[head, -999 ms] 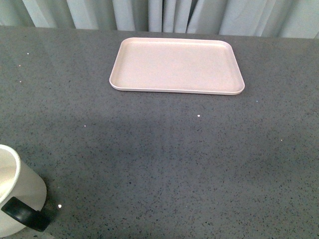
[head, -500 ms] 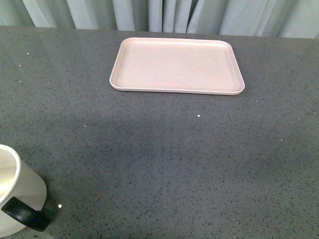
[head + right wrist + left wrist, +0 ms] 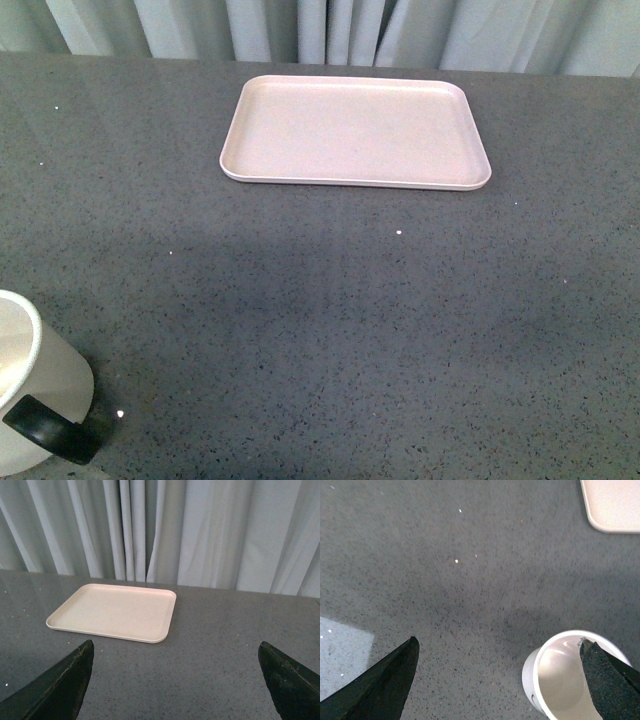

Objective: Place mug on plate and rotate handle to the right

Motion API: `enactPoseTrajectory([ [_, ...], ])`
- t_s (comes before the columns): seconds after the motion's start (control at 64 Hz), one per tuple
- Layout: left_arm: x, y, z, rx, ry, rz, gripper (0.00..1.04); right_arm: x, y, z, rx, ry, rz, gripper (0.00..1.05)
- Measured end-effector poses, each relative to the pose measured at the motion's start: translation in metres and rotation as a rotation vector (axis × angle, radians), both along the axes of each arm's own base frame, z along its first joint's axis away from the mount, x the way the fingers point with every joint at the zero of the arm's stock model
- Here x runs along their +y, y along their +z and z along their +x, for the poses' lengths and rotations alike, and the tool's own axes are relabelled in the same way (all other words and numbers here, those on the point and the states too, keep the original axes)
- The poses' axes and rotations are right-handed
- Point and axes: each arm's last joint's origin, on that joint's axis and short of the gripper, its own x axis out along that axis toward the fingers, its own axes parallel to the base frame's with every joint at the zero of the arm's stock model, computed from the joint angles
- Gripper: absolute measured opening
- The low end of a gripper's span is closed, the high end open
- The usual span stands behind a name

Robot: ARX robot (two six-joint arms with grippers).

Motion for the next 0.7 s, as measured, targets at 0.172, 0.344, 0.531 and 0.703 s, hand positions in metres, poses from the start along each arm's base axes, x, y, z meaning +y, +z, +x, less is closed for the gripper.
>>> enactPoseTrajectory([
  [0.172, 0.002, -0.014, 0.011, 0.076, -0.056, 0.038, 0.95, 0.0, 0.0, 0.0, 0.0, 0.0, 0.0, 0.96],
  [0.344, -0.001, -0.027, 0.021, 0.126, -0.113, 0.047, 0.95, 0.0, 0.0, 0.0, 0.0, 0.0, 0.0, 0.96],
  [0.531, -0.006, -0.033, 0.025, 0.151, -0.155, 0.039, 0.95, 0.0, 0.0, 0.0, 0.0, 0.0, 0.0, 0.96],
  [0.703, -0.012, -0.04, 0.031, 0.174, -0.189, 0.036, 0.96, 0.0, 0.0, 0.0, 0.0, 0.0, 0.0, 0.96],
])
